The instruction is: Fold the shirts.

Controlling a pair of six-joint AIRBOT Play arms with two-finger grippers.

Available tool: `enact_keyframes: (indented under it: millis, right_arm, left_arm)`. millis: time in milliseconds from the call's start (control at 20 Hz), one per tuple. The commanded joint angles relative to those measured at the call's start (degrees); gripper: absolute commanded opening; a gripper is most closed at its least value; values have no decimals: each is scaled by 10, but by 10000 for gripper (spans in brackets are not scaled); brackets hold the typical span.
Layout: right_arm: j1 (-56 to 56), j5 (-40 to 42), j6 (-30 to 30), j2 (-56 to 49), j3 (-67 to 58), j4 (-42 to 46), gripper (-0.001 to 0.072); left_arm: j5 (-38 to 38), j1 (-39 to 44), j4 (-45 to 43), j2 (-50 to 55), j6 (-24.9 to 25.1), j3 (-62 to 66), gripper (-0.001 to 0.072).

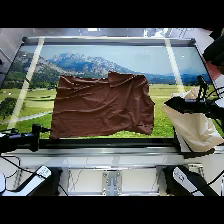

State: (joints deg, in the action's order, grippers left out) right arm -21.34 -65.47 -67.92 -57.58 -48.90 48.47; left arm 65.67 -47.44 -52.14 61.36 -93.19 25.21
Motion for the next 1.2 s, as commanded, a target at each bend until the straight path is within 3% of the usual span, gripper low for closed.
enact_keyframes:
  millis: [0,100,200,250,350,500,650,850,1000,1150]
  right_arm:
    - [0,-5,1,0,0,-30,444]
    - [0,-5,1,0,-1,-35,445]
    - [0,-5,1,1,-1,-34,444]
    - [0,-5,1,0,-1,-33,444]
    - [0,2,-8,0,16,-30,442]
    - [0,69,-76,-2,101,-49,443]
    - [16,100,-76,-36,181,-103,444]
    - [84,150,-76,-94,195,-103,444]
    - [94,176,-79,-95,193,-84,441]
    - [66,151,-87,-76,181,-29,441]
  left_arm:
    - [-24,10,12,27,7,-1,551]
    - [-47,33,12,48,6,-1,546]
    - [-72,58,20,70,6,-1,433]
    - [-86,66,31,77,7,-1,324]
    - [-104,70,50,75,7,0,33]
    - [-103,70,75,75,44,0,14]
    - [-90,70,104,75,87,0,14]
    - [-71,70,159,74,145,0,14]
    - [-64,70,198,74,177,0,15]
    - [-64,70,201,74,177,0,15]
